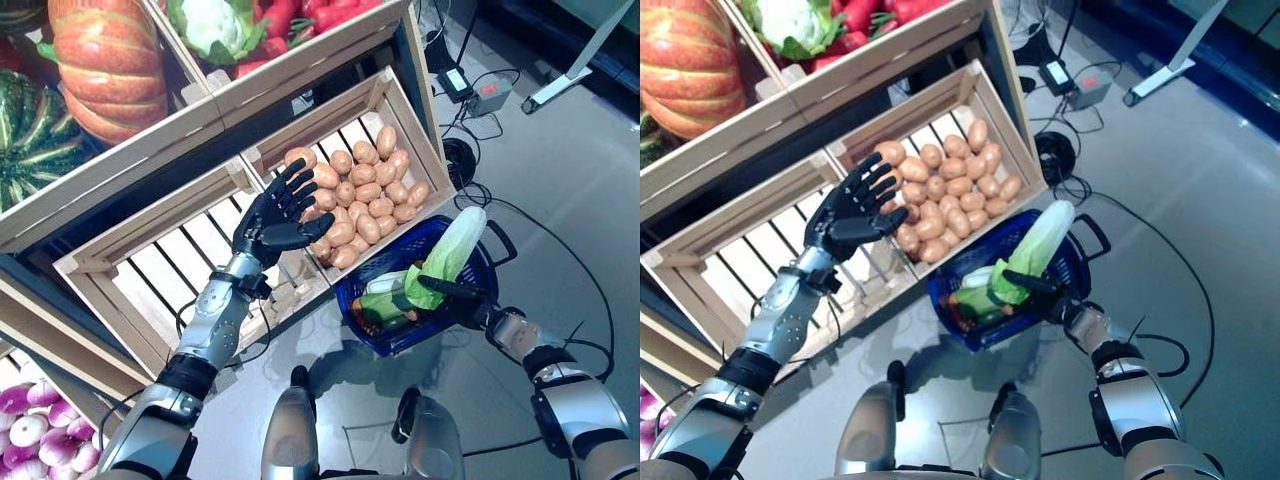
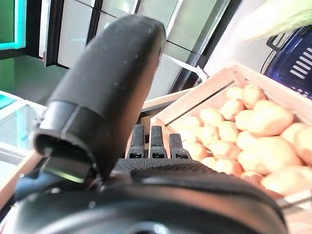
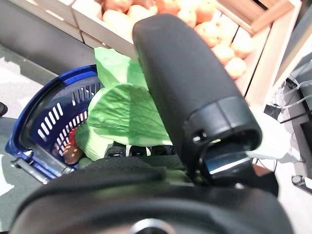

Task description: Put vegetables into the basket

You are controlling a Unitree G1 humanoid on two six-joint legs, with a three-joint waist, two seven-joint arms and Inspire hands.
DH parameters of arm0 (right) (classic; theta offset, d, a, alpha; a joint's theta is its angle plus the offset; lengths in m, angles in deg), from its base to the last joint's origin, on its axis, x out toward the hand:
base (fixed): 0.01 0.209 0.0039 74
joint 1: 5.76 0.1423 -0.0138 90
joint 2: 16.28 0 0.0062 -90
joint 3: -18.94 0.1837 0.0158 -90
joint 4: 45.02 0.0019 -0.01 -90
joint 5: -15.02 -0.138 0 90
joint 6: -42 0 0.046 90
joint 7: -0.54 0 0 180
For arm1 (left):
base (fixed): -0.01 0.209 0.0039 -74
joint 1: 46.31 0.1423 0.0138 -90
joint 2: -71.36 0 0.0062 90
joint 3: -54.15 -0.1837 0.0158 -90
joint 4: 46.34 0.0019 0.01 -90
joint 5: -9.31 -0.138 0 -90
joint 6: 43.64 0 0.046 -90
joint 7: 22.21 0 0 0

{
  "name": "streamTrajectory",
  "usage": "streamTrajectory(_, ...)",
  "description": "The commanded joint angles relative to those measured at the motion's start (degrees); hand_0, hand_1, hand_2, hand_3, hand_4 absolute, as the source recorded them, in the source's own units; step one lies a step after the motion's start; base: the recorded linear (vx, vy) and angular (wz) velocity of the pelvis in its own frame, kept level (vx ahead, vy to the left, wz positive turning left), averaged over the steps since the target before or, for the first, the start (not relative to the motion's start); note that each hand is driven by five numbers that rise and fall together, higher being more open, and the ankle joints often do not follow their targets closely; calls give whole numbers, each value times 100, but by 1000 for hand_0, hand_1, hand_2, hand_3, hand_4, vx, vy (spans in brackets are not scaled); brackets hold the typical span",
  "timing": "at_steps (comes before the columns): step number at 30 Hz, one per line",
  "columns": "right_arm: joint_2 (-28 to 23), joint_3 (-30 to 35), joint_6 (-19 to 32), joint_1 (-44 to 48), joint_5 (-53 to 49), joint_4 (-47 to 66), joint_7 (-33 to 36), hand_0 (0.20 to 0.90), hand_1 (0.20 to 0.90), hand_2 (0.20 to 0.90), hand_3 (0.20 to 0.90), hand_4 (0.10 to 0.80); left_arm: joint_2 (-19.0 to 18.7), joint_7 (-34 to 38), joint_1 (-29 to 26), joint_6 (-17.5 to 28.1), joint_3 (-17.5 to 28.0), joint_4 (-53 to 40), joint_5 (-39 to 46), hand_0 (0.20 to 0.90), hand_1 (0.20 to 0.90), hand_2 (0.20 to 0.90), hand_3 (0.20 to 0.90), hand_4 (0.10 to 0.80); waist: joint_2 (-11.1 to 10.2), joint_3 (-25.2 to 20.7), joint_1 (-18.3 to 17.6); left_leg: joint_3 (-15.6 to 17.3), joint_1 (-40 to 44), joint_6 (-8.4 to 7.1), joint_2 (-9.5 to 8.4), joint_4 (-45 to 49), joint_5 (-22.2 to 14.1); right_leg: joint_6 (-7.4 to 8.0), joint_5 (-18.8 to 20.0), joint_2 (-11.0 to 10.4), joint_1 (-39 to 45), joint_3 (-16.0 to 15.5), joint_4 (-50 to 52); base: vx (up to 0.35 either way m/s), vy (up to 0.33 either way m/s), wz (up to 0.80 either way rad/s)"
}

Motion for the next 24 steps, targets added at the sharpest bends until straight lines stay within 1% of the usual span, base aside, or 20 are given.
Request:
streamTrajectory(1, -61, -170, -209, 149, 596, -184, -161, 900, 900, 900, 900, 800, 61, 14, -126, 264, 114, -497, -68, 900, 900, 900, 900, 800, -30, -573, 116, -43, -52, 124, -5, 338, -149, -304, 851, -13, 178, 56, -544, 0, 0, 0)
streamTrajectory(3, -77, -258, -303, 163, 706, -258, -41, 900, 900, 900, 900, 800, 71, 36, -153, 256, 97, -492, -94, 900, 900, 900, 900, 800, -32, -527, 122, -60, -67, 138, 17, 414, -186, -309, 830, -50, 153, 53, -452, 0, 0, 0)
streamTrajectory(4, -97, -321, -470, 152, 438, -351, -109, 900, 900, 900, 900, 800, 70, 81, -139, 255, 67, -542, -93, 900, 900, 900, 900, 800, -26, -481, 137, -93, -60, 154, 30, 468, -215, -310, 815, -74, 161, 49, -390, 0, 0, 0)
streamTrajectory(5, -96, -310, -533, 157, 238, -368, -150, 900, 900, 900, 900, 800, 70, 101, -135, 250, 61, -565, -94, 900, 900, 900, 900, 800, -16, -444, 146, -101, -43, 153, 36, 518, -258, -308, 778, -79, 179, 57, -342, 20, -1, 3)
streamTrajectory(6, -47, -236, -648, 169, -183, -394, -139, 900, 900, 900, 900, 800, 58, 98, -137, 257, 63, -567, -79, 900, 900, 900, 900, 800, 4, -402, 153, -110, -49, 157, 35, 569, -289, -314, 755, -89, 175, 59, -283, 7, 8, 3)
streamTrajectory(8, 44, -109, -627, 169, -246, -425, 89, 900, 900, 900, 900, 800, 73, 36, -142, 306, 76, -475, -87, 900, 900, 900, 900, 800, 26, -376, 145, -108, -89, 159, 31, 611, -295, -322, 758, -103, 128, 62, -221, 0, 0, 0)
streamTrajectory(9, 128, -129, -398, 165, 391, -511, 489, 900, 900, 900, 900, 800, 105, 63, -168, 355, 56, -427, -134, 900, 900, 900, 900, 800, 70, -301, 148, -111, -145, 157, 38, 734, -368, -313, 703, -125, 45, 110, -67, -28, 22, 3)
streamTrajectory(10, 112, -203, -256, 173, 829, -590, 746, 900, 900, 900, 900, 800, 113, 112, -183, 369, 30, -437, -156, 900, 900, 900, 900, 800, 85, -272, 150, -112, -187, 164, 39, 769, -375, -314, 703, -142, -4, 116, -25, -35, 20, 3)
streamTrajectory(11, 96, -245, -140, 184, 1050, -633, 891, 900, 900, 900, 900, 800, 117, 143, -193, 375, 15, -445, -169, 900, 900, 900, 900, 800, 93, -254, 152, -112, -205, 168, 40, 787, -380, -315, 703, -150, -27, 118, -6, -61, 18, 2)
streamTrajectory(12, -16, -338, 56, 263, 1053, -676, 1307, 900, 900, 900, 900, 800, 96, 291, -243, 319, -31, -591, -186, 900, 900, 900, 900, 800, 124, -183, 156, -129, -271, 183, 36, 851, -393, -315, 707, -186, -105, 121, 78, -63, 16, 2)
streamTrajectory(13, -50, -321, 176, 307, 1171, -679, 1531, 900, 900, 900, 900, 800, 79, 318, -263, 308, -40, -622, -186, 900, 900, 900, 900, 800, 134, -158, 158, -132, -294, 189, 31, 878, -404, -316, 700, -196, -125, 121, 106, -73, 15, 4)
streamTrajectory(15, -118, -356, 388, 514, 1767, -678, 2148, 900, 900, 900, 900, 800, 61, 333, -343, 354, -105, -597, -134, 900, 900, 900, 900, 800, 181, -82, 158, -139, -376, 197, 16, 956, -430, -313, 694, -212, -216, 146, 190, -62, 14, 8)
streamTrajectory(17, -127, -413, 556, 684, 1819, -673, 2389, 900, 900, 900, 900, 800, 93, 378, -406, 369, -160, -604, -143, 900, 900, 900, 900, 800, 214, -26, 165, -152, -432, 211, -7, 983, -431, -308, 697, -234, -299, 156, 254, -67, 22, 9)
streamTrajectory(18, -120, -437, 664, 796, 1933, -620, 2693, 900, 900, 900, 900, 800, 121, 387, -434, 415, -210, -583, -139, 900, 900, 900, 900, 800, 244, 20, 169, -159, -483, 218, -29, 1025, -441, -303, 698, -259, -366, 158, 319, -60, 25, 6)
streamTrajectory(19, -130, -460, 737, 843, 1995, -609, 2843, 900, 900, 900, 900, 800, 120, 403, -448, 446, -245, -578, -120, 900, 900, 900, 900, 800, 263, 41, 164, -160, -511, 219, -36, 1044, -446, -298, 694, -270, -406, 166, 357, -48, 23, 5)
streamTrajectory(20, -130, -464, 755, 854, 2004, -603, 2889, 900, 900, 900, 900, 800, 123, 408, -449, 452, -252, -580, -119, 900, 900, 900, 900, 800, 268, 47, 163, -159, -519, 221, -38, 1051, -448, -296, 693, -273, -418, 169, 367, -36, 27, 0)
streamTrajectory(21, -127, -474, 835, 891, 2036, -583, 3032, 900, 900, 900, 900, 800, 135, 429, -442, 483, -271, -582, -121, 900, 900, 900, 900, 800, 286, 71, 158, -156, -541, 226, -43, 1068, -454, -292, 688, -280, -450, 175, 396, -42, 33, 0)
streamTrajectory(24, -131, -515, 857, 964, 2346, -511, 3483, 900, 900, 900, 900, 800, 171, 442, -422, 577, -322, -556, -114, 900, 900, 900, 900, 800, 320, 129, 146, -147, -592, 230, -48, 1120, -486, -288, 669, -311, -531, 178, 479, -37, 31, 3)
